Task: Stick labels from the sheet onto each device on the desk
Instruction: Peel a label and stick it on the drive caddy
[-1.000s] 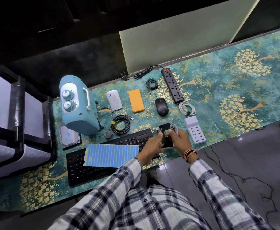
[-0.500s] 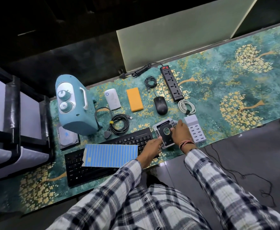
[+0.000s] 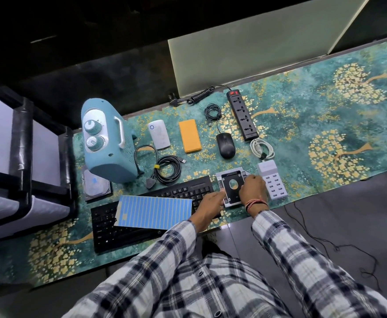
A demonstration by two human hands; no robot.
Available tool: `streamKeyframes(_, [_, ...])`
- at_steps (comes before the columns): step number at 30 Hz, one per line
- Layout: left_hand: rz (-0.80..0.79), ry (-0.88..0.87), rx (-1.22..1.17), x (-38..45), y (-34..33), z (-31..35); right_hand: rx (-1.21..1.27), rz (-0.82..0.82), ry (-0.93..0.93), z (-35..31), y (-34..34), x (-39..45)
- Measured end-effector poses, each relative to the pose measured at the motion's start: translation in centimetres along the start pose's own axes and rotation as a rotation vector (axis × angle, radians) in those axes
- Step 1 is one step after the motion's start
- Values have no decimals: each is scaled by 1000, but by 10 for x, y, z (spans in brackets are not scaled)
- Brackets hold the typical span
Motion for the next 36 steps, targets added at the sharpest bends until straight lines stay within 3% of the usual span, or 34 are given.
streamKeyframes(5, [88, -3, -62, -1, 9, -4, 5, 120, 183, -25, -5, -5])
streamKeyframes(15, [888, 74, -389, -23, 106, -27, 232, -129, 635, -122, -26, -11])
streamKeyframes(17, [993, 110, -530, -31, 137, -37, 230, -188, 690, -146, -32, -18])
streamKeyframes(20, [1120, 116, -543, -41, 176, -51, 216, -246, 735, -168, -38, -25])
streamKeyframes(23, [1146, 166, -399, -49, 212, -69, 180, -293, 788, -184, -46, -34])
streamKeyframes(31, [999, 77, 57, -49, 246, -93, 28, -372, 861, -194, -57, -45])
streamKeyframes(33, [994, 41, 13, -47, 248, -93, 8, -369, 859, -193, -57, -46])
streamKeyframes(36, [902, -26, -262, -52, 249, -85, 4, -341, 839, -191, -55, -44])
Point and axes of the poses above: each hand's wrist, its own x-axis towards the middle knuckle, its own y-axis out of the back of the hand, z = x × y, the point moved 1 cm from there along x, towards the middle knuckle, and after that the axes turned 14 degrees about y, right-handed, at the moved point
